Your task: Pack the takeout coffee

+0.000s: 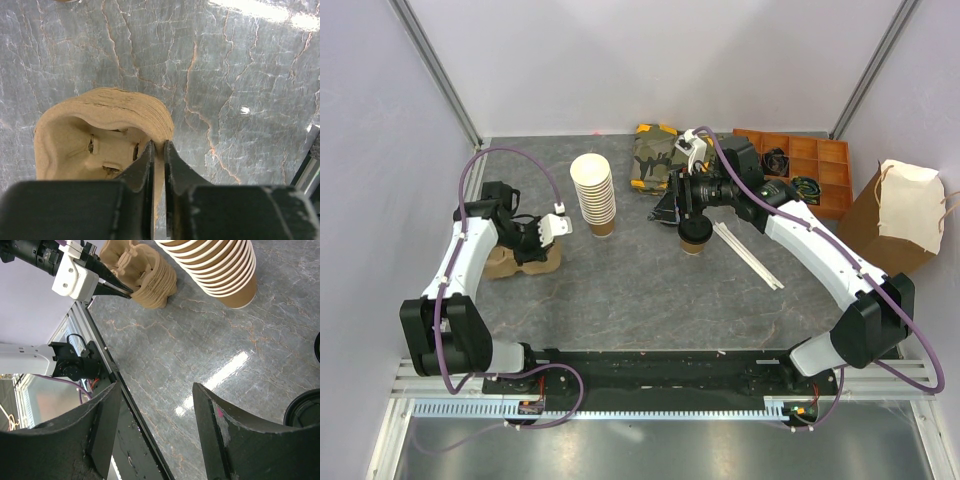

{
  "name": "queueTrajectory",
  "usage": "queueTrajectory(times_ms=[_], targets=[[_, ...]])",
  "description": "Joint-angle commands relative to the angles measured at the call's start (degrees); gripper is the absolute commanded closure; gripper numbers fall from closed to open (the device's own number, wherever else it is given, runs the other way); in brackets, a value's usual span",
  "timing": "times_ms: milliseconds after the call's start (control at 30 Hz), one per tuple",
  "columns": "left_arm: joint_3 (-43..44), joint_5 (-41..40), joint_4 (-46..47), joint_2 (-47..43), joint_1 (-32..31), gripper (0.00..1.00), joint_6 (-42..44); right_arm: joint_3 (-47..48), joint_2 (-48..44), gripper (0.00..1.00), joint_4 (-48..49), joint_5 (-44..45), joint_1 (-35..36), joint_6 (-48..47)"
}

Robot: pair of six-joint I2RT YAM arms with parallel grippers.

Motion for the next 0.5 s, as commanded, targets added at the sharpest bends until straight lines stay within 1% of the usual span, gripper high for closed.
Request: queueTrajectory(times_ms=[0,100,200,300,400,433,467], targets=[[2.1,1.81,-2.02,-1.2,-0.14,0.98,-1.55,-0.1,-0.49,0.33,0.66,-1.55,-0.14,-0.46],[2.8,1.9,-2.2,-1.9,-0.06,0.98,-2.95,-0.72,-0.31,0.34,1.44,-2.17,-0.14,-0.38],[3.85,3.04,-2.38,-2.51,0.47,0.98,-4.97,-1.77,-0.31,0.37,3.55,-2.69,-0.05,0.32],[3.95,3.49,-2.03,-3.65,0.65,0.98,-5.95,-2.56,0.04,0.43,6.19,-2.87,1.0,1.73],[2.9,3.75,-1.15,-4.8,0.91,0.98,-7.35,-3.26,0.74,0.44,10.31,-2.08,3.45,4.62],[2.72,3.66,-0.89,-5.06,1.09,0.98,-8.14,-3.7,0.92,0.44,13.37,-0.86,5.11,5.68],[2.54,3.92,-0.54,-5.33,1.09,0.98,-8.58,-4.32,0.75,0.45,15.23,0.11,5.91,8.82]])
